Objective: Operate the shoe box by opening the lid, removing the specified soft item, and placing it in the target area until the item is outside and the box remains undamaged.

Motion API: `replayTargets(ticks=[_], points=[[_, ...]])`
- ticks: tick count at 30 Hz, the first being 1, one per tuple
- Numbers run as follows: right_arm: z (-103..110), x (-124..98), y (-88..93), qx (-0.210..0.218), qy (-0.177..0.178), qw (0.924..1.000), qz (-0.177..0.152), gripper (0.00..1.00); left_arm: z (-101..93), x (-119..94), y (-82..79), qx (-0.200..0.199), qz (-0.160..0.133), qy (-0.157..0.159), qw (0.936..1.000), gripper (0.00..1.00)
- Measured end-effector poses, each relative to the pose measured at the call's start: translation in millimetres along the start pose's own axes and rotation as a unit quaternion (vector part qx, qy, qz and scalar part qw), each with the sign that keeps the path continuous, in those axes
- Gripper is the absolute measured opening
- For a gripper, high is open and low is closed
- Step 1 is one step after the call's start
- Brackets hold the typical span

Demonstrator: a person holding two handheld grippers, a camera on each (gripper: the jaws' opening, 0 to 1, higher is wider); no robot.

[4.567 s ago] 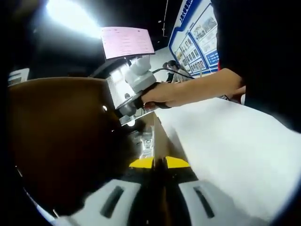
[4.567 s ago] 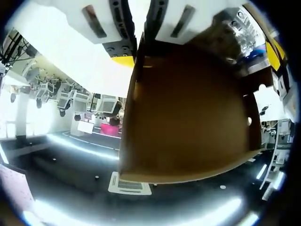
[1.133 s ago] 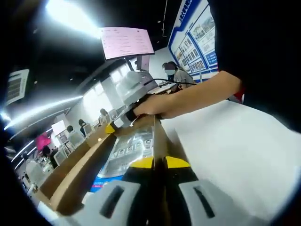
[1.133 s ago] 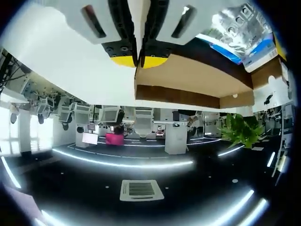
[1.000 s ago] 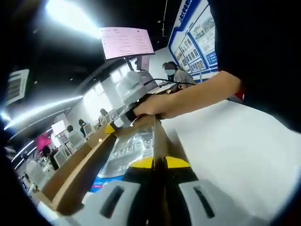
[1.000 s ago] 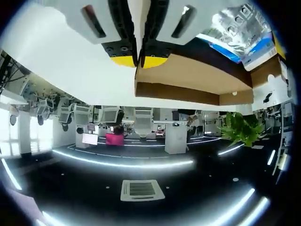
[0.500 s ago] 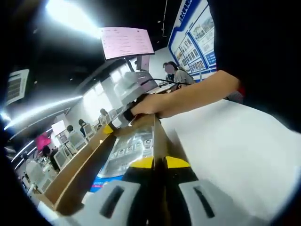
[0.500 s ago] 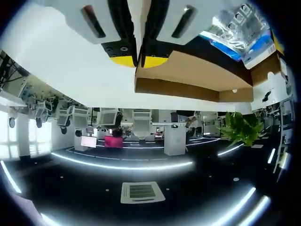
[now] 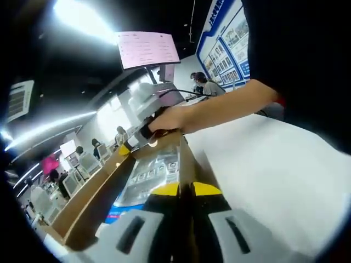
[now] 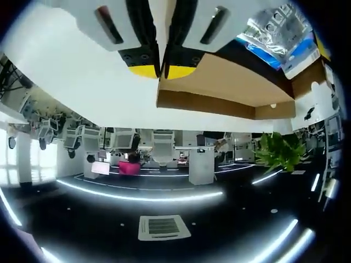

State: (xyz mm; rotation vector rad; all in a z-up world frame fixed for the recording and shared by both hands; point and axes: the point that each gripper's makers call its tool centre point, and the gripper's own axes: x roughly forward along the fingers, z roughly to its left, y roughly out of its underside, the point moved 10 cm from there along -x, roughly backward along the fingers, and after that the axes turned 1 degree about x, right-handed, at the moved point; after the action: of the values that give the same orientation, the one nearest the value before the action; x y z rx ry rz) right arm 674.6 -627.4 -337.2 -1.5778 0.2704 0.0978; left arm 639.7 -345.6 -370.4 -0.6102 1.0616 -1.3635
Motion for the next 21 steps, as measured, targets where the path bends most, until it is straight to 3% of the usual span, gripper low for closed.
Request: replayTargets(ticks=[21], points=[[0.9, -1.4, -0.5, 0.005, -0.010, 0.9999, 0.012, 0.03, 0.3, -1.0, -0.3, -0.006, 0.001, -0.002, 1.0000, 0.06]])
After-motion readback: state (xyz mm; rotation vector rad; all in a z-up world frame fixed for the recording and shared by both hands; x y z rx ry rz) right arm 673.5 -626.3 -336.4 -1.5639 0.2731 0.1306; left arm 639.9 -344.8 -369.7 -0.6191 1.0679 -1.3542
